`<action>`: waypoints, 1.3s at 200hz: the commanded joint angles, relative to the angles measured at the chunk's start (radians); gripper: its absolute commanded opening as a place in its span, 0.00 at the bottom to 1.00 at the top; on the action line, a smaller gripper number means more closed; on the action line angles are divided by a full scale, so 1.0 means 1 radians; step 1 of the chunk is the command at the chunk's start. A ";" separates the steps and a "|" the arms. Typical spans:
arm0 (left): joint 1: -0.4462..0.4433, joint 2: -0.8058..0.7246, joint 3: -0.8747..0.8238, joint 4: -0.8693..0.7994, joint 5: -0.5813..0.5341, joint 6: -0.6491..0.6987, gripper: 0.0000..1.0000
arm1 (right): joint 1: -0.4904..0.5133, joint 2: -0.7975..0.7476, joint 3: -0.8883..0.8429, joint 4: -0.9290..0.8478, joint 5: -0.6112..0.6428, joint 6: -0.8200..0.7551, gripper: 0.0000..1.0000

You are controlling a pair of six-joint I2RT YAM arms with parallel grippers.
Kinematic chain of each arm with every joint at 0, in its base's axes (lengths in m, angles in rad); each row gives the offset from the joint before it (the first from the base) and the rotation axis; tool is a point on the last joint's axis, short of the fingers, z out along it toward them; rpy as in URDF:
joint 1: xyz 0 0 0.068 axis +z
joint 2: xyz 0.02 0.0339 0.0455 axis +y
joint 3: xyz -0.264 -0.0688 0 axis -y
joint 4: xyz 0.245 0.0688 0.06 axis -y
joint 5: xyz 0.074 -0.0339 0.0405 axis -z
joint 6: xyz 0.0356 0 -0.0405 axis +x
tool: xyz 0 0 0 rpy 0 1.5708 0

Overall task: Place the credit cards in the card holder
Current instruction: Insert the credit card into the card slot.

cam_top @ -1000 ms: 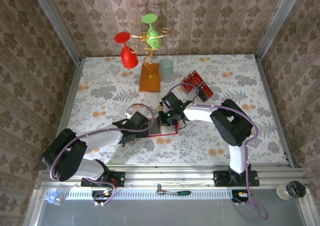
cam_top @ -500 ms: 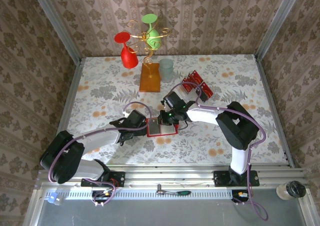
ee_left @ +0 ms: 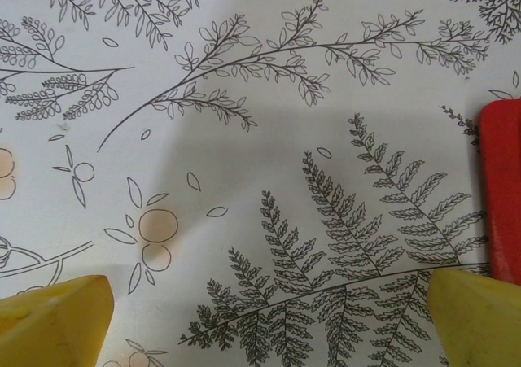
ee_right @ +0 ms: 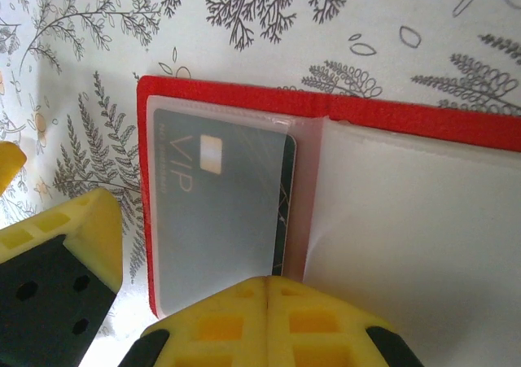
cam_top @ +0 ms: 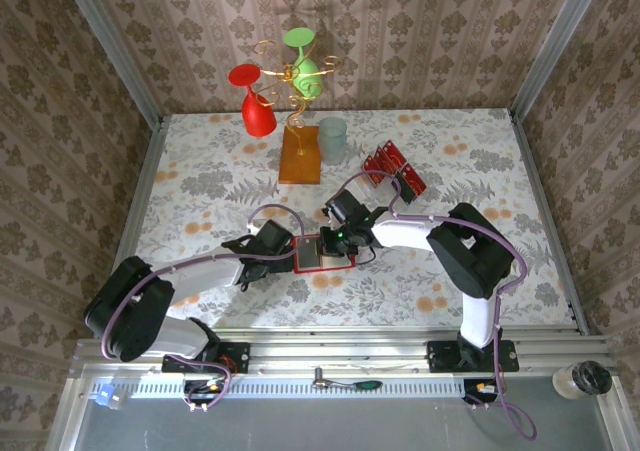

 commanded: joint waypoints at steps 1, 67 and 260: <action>0.011 0.012 -0.009 0.005 0.004 0.012 1.00 | 0.012 0.032 0.009 0.013 0.007 0.021 0.02; 0.022 0.010 -0.002 0.006 0.010 0.025 1.00 | 0.028 0.052 0.012 0.052 0.004 0.065 0.02; 0.039 -0.135 0.060 -0.118 0.015 0.041 1.00 | -0.001 -0.102 0.025 -0.050 0.066 0.011 0.21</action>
